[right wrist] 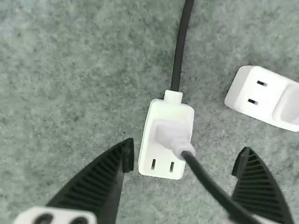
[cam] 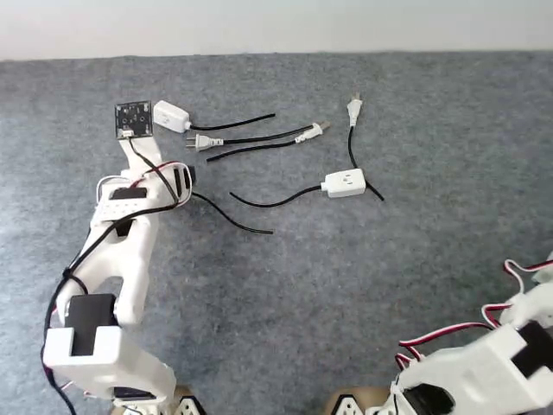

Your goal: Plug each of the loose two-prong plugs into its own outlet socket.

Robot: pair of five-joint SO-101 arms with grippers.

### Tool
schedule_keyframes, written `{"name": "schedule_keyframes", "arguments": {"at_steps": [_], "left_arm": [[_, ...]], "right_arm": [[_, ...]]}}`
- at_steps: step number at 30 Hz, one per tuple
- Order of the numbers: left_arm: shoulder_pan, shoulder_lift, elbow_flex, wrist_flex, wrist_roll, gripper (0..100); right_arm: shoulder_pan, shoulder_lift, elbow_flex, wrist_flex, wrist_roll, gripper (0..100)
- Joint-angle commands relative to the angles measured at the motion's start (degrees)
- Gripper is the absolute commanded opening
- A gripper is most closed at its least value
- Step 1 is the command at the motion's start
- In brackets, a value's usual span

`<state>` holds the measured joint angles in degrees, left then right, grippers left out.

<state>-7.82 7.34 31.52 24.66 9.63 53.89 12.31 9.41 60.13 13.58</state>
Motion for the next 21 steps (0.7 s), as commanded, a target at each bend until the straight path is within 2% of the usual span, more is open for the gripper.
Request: {"name": "schedule_keyframes", "arguments": {"at_steps": [1,5,10,17,21], "left_arm": [[-2.29,-1.14,-4.18,0.18,3.34,23],[-4.92,0.35,-9.80,2.11,6.33,23],[-5.10,5.80,-21.49,12.04,6.24,23],[-4.84,16.79,-34.59,12.75,6.33,23],[-3.16,23.12,-41.54,12.84,7.56,23]], "right_arm": [[-0.57,-0.84,-3.16,0.75,0.35,32.6],[-1.80,-0.84,-4.40,3.56,-0.62,32.5],[-4.53,-0.84,-7.74,9.89,-2.11,32.5],[-8.84,-0.75,-7.82,12.88,-2.29,32.5],[-13.76,-0.84,-6.33,13.41,-2.29,32.5]]}}
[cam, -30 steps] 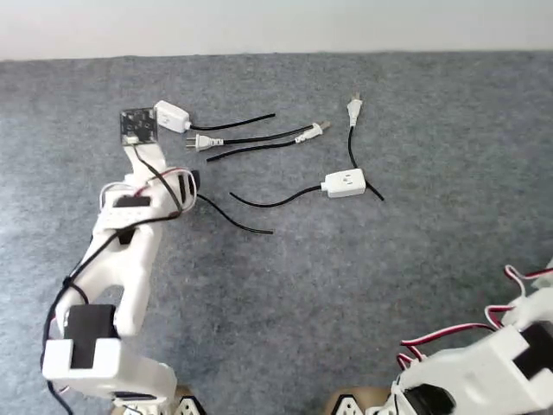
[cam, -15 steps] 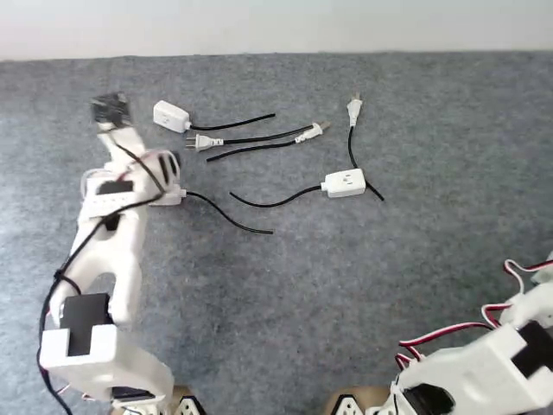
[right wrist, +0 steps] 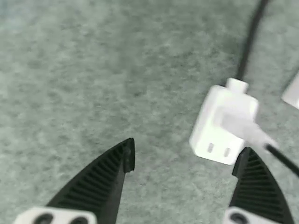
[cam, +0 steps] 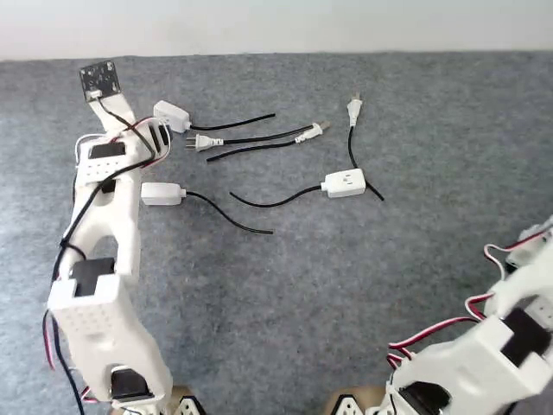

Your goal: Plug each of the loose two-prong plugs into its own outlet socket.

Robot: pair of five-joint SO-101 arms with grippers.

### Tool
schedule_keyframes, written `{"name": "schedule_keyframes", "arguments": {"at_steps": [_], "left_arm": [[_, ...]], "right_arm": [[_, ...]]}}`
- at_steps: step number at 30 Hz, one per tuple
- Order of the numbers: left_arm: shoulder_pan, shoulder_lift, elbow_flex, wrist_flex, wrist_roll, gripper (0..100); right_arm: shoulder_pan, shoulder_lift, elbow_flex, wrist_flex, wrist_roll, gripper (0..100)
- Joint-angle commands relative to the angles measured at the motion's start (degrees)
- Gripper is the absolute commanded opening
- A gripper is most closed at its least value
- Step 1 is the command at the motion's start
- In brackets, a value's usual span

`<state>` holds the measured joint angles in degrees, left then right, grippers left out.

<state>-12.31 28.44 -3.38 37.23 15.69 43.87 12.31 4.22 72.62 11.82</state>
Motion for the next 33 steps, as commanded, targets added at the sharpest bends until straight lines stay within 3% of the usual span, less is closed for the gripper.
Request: {"name": "schedule_keyframes", "arguments": {"at_steps": [1,5,13,20,26,33], "left_arm": [[1.93,3.60,-8.48,0.26,3.08,23],[3.08,9.49,-17.10,0.26,6.77,23],[3.96,27.08,-40.31,0.09,7.38,23],[3.87,45.27,-62.73,0.44,7.38,23],[4.04,54.77,-78.99,11.34,7.38,23],[5.89,58.02,-83.56,22.95,7.21,23]], "right_arm": [[-5.23,-0.84,-0.62,1.19,-0.53,32.5],[-12.00,-0.84,1.85,1.19,-0.62,32.5],[-24.22,-0.84,8.79,-1.01,-2.64,32.5],[-26.24,-0.75,10.37,-1.10,-2.02,32.5],[-26.42,-0.22,10.37,-1.01,-0.35,32.5],[-26.86,-0.13,10.37,-0.92,-0.09,32.5]]}}
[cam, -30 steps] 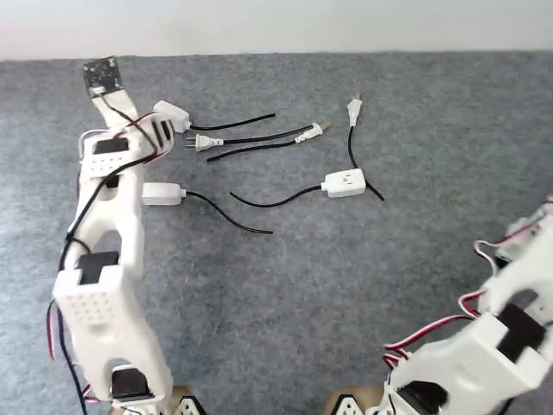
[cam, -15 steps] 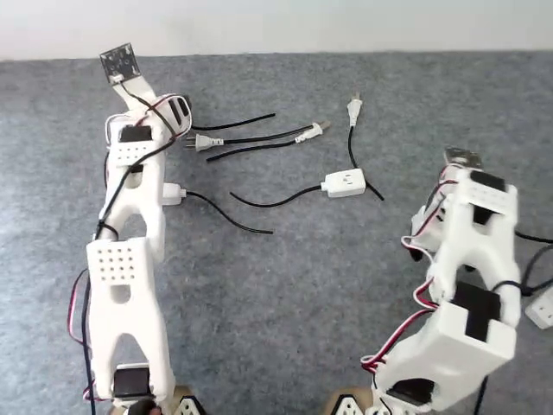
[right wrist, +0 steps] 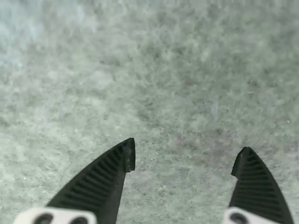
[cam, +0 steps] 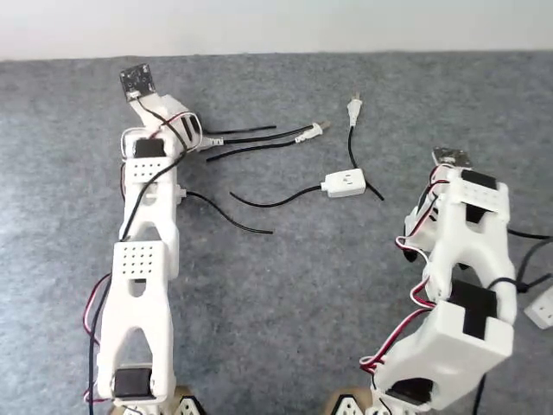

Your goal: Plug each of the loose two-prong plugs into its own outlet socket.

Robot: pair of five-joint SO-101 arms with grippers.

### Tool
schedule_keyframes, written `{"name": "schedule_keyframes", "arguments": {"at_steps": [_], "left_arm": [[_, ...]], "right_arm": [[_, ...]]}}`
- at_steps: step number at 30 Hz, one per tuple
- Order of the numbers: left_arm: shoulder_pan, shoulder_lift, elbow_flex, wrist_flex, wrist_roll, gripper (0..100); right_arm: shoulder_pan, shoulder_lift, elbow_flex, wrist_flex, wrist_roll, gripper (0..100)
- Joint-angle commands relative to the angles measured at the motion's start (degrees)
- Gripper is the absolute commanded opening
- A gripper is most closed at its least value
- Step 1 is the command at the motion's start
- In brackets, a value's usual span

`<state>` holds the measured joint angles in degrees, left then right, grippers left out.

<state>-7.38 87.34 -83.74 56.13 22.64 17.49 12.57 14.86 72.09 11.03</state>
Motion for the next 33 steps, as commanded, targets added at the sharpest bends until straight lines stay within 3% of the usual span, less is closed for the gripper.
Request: {"name": "schedule_keyframes", "arguments": {"at_steps": [1,6,11,16,21,33], "left_arm": [[1.14,-0.79,-3.12,5.27,0.26,23],[1.58,-0.53,-3.30,8.53,0.26,21],[1.58,-0.88,-3.47,8.09,0.18,0],[0.97,-0.62,-7.52,7.47,0.35,1],[2.37,-0.44,-12.53,11.78,0.44,1],[4.31,-9.58,-12.53,18.29,0.44,1]], "right_arm": [[-0.57,-0.40,-0.26,-0.40,0.70,32.5],[-0.57,-0.40,-0.26,-0.57,0.44,32.5],[-0.48,-0.31,-0.26,-0.92,0.09,32.5],[-0.40,1.27,0.26,-2.68,-2.55,32.5],[-0.48,1.45,0.53,-3.65,-2.99,32.5],[-2.07,1.80,0.62,-4.44,-3.08,32.5]]}}
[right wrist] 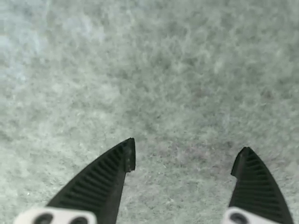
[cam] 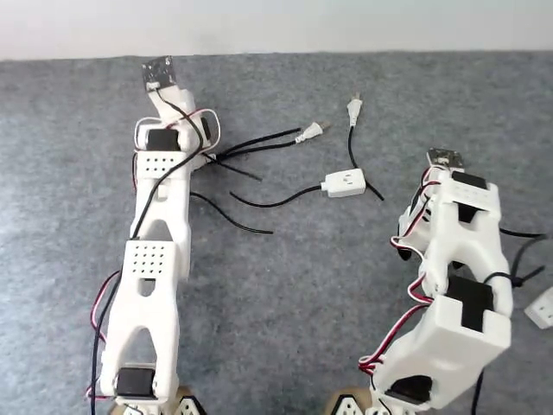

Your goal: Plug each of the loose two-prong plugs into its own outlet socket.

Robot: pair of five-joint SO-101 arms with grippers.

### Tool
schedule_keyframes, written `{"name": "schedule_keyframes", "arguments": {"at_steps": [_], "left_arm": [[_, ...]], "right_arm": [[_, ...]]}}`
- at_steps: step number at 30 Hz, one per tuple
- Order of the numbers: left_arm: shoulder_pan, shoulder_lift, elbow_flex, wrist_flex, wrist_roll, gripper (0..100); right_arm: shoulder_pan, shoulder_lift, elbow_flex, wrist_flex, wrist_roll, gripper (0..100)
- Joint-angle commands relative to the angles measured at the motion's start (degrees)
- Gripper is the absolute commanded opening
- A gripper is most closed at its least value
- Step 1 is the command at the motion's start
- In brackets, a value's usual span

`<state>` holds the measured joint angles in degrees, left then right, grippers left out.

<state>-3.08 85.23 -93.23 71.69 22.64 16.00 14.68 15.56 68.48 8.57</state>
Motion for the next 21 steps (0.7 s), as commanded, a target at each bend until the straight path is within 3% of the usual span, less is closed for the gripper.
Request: {"name": "schedule_keyframes", "arguments": {"at_steps": [1,12,21], "left_arm": [[0.00,-8.79,-3.03,4.66,0.44,1],[0.35,-20.75,-3.03,27.87,0.44,1],[0.44,-26.11,-2.86,29.36,2.99,1]], "right_arm": [[-0.57,-0.31,-0.09,-0.84,-0.62,32.5],[-0.57,-0.31,-0.09,-0.92,-0.62,32.5],[-0.48,-0.31,-0.09,-1.71,-0.62,32.5]]}}
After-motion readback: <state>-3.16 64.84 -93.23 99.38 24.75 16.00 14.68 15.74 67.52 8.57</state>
